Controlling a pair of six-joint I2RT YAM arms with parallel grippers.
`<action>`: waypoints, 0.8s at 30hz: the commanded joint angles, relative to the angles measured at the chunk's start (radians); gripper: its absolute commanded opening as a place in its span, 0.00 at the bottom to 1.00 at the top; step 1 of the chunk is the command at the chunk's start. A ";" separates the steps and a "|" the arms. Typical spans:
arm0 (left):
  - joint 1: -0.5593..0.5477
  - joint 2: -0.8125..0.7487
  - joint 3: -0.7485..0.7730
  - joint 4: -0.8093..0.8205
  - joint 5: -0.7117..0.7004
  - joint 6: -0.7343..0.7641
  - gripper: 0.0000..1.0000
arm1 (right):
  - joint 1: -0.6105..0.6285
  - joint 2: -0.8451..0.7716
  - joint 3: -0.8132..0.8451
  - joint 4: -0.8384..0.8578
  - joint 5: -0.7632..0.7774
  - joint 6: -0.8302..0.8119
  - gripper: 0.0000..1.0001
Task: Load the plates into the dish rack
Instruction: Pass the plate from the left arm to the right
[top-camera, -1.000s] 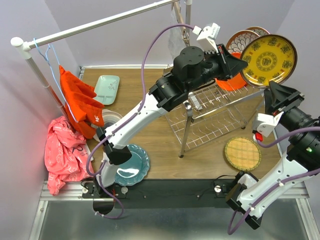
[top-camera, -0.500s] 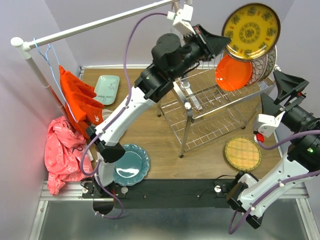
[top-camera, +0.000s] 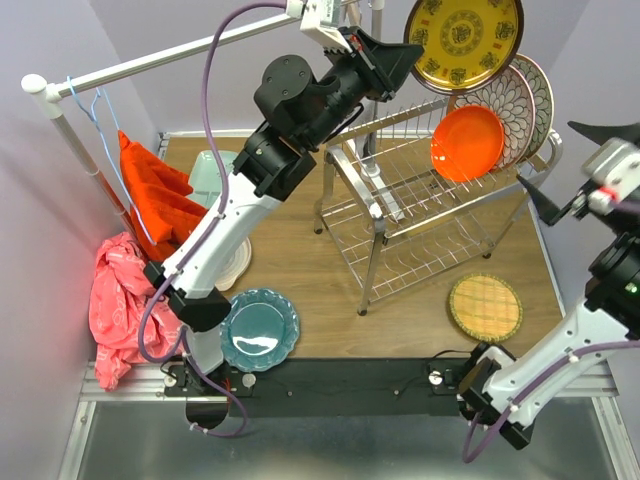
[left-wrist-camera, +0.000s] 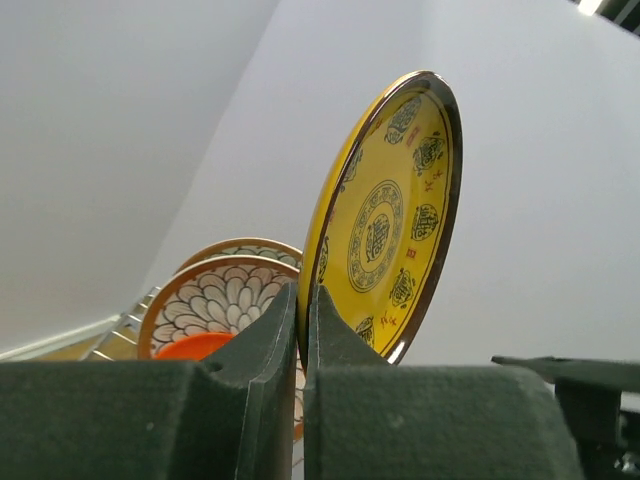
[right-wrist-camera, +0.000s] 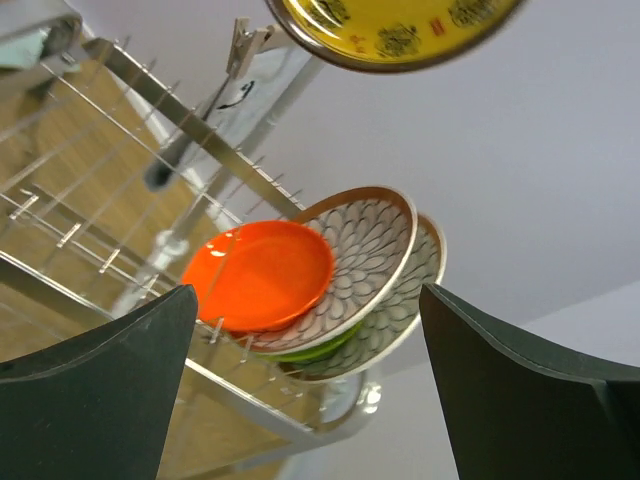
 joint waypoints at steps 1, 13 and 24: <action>0.011 -0.036 -0.033 0.053 0.006 0.121 0.00 | -0.006 0.084 0.005 0.261 0.019 0.660 1.00; 0.010 -0.050 -0.080 0.082 0.079 0.247 0.00 | 0.101 0.314 0.111 0.721 0.080 1.614 0.96; -0.004 -0.030 -0.089 0.186 0.253 0.246 0.00 | 0.149 0.349 0.125 1.037 0.148 1.892 0.91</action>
